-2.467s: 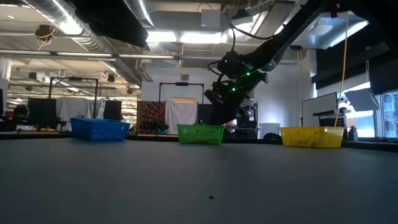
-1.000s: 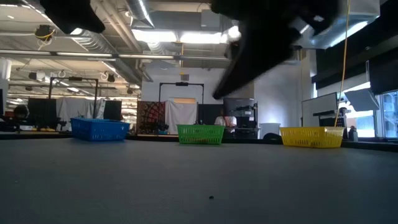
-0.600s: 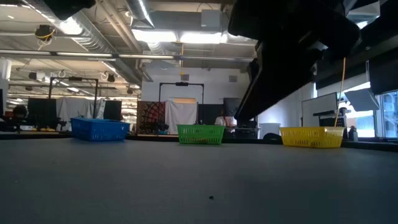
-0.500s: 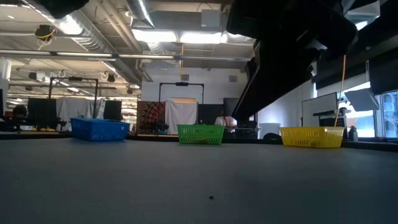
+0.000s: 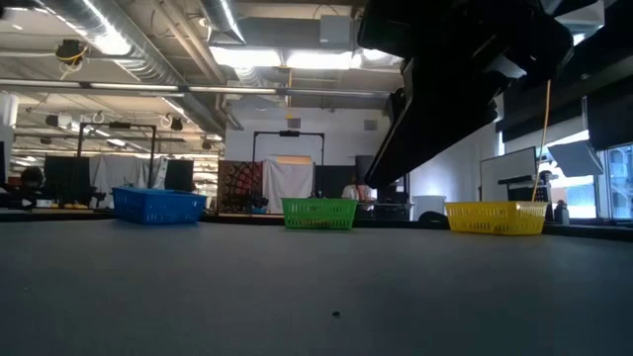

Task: Sort produce into baskets
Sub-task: Put the brown mushroom into the blue bin

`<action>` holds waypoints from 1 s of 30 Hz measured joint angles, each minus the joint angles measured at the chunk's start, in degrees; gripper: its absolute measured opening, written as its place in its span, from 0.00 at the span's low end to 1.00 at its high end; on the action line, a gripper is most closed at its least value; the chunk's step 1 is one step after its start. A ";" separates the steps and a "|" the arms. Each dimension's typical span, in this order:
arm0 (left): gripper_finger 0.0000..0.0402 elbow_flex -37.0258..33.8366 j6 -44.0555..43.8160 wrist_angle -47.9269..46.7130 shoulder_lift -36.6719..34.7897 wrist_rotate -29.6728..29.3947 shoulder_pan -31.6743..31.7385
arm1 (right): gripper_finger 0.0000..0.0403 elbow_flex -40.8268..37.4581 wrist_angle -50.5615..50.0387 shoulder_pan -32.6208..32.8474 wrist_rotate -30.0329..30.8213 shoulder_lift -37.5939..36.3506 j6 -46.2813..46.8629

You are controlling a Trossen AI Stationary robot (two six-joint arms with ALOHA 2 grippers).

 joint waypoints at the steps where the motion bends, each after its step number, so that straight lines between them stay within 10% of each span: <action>1: 0.52 0.00 -0.85 -0.38 0.00 0.02 -0.91 | 0.34 0.00 0.01 0.00 -0.07 0.00 -0.10; 19: 0.52 -0.90 -7.52 -8.11 -0.02 0.21 -14.64 | 0.34 0.00 0.22 0.00 -0.76 0.02 -3.31; 30: 0.52 -0.92 -6.36 -13.48 5.35 12.24 -16.21 | 0.34 0.00 0.28 0.00 -1.05 0.02 -4.12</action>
